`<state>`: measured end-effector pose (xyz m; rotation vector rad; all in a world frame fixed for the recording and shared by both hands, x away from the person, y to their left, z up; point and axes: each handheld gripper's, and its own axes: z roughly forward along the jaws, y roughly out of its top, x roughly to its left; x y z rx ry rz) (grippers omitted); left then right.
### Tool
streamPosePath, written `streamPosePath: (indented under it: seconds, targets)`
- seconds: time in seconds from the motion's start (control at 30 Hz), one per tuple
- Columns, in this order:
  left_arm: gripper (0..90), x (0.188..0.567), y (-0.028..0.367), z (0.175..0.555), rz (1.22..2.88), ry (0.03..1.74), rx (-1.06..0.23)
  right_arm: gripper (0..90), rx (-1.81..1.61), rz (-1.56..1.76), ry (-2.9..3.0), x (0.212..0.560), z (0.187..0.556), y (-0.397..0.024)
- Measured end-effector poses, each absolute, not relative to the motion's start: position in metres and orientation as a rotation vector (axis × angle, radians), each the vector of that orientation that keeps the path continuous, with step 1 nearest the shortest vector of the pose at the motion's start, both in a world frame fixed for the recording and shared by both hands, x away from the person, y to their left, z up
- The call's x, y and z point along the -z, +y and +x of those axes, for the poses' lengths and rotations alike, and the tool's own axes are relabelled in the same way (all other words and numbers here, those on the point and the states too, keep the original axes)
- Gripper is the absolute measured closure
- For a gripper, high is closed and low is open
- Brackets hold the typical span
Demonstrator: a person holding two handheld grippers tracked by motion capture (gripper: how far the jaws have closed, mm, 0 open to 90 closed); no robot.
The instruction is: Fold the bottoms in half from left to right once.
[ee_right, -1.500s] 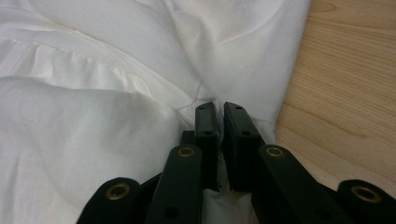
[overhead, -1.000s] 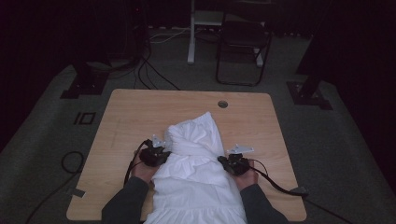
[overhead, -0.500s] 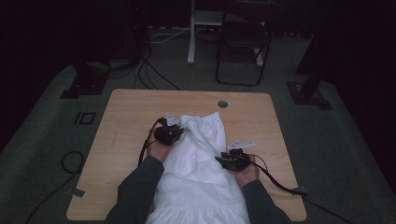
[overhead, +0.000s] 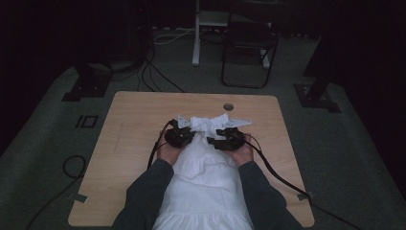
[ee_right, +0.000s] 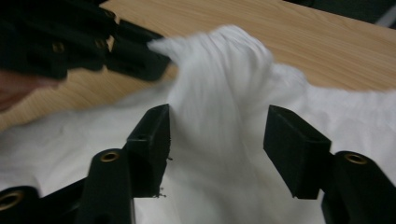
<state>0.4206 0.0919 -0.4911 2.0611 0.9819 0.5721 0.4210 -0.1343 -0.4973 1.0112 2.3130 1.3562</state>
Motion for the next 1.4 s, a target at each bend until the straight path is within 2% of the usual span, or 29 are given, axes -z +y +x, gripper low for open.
streamPosePath:
  seconds: [0.07,0.17,0.23,0.4,0.53,0.63,0.73,0.77,0.8,0.83,0.87,0.9,0.97,1.1,1.13,1.17,1.23,1.27,1.4]
  targets:
    - [73.8,0.491,0.092,0.42,2.066,0.967,-0.567,41.3,-1.368,0.989,2.314,0.496,0.426,-0.128]
    - [67.4,0.493,0.092,0.417,2.075,0.947,-0.564,76.4,-1.343,0.975,2.328,0.494,0.434,-0.123]
    - [57.0,0.496,0.095,0.414,2.085,0.97,-0.553,84.4,-1.285,1.023,2.302,0.493,0.438,-0.124]
    - [49.4,0.518,0.104,0.407,2.181,1.064,-0.523,86.9,-1.356,1.171,2.189,0.488,0.448,-0.152]
    - [49.7,0.537,0.111,0.404,2.203,1.112,-0.463,87.5,-1.393,1.276,2.112,0.486,0.455,-0.175]
    - [53.4,0.543,0.116,0.399,2.178,1.126,-0.438,87.8,-1.364,1.382,2.059,0.491,0.461,-0.188]
    - [61.6,0.544,0.119,0.395,2.156,1.129,-0.443,85.8,-1.306,1.441,2.059,0.503,0.468,-0.193]
    - [62.5,0.544,0.12,0.394,2.156,1.132,-0.451,79.6,-1.283,1.457,2.067,0.507,0.47,-0.193]
    - [62.2,0.544,0.12,0.394,2.152,1.131,-0.455,69.3,-1.259,1.472,2.078,0.511,0.472,-0.192]
    - [60.4,0.544,0.121,0.394,2.148,1.132,-0.455,63.1,-1.263,1.47,2.093,0.515,0.472,-0.192]
    - [57.0,0.544,0.121,0.394,2.148,1.132,-0.455,63.1,-1.263,1.47,2.093,0.515,0.472,-0.192]
    - [57.0,0.543,0.122,0.394,2.142,1.137,-0.456,57.8,-1.278,1.462,2.105,0.518,0.471,-0.193]
    - [50.5,0.543,0.122,0.395,2.127,1.147,-0.455,49.4,-1.297,1.454,2.143,0.526,0.468,-0.192]
    - [48.7,0.543,0.12,0.394,2.131,1.139,-0.453,41.1,-1.333,1.516,2.179,0.537,0.471,-0.188]
    - [48.4,0.543,0.12,0.394,2.137,1.135,-0.455,42.0,-1.314,1.557,2.193,0.541,0.473,-0.186]
    - [47.9,0.542,0.119,0.394,2.139,1.13,-0.452,51.1,-1.289,1.584,2.202,0.545,0.475,-0.185]
    - [47.1,0.541,0.118,0.392,2.138,1.125,-0.46,79.1,-1.292,1.558,2.246,0.547,0.478,-0.184]
    - [46.4,0.541,0.118,0.392,2.135,1.122,-0.462,88.7,-1.276,1.529,2.236,0.544,0.477,-0.184]
    - [44.7,0.545,0.117,0.39,2.132,1.12,-0.444,89.4,-1.312,1.427,2.102,0.511,0.469,-0.196]
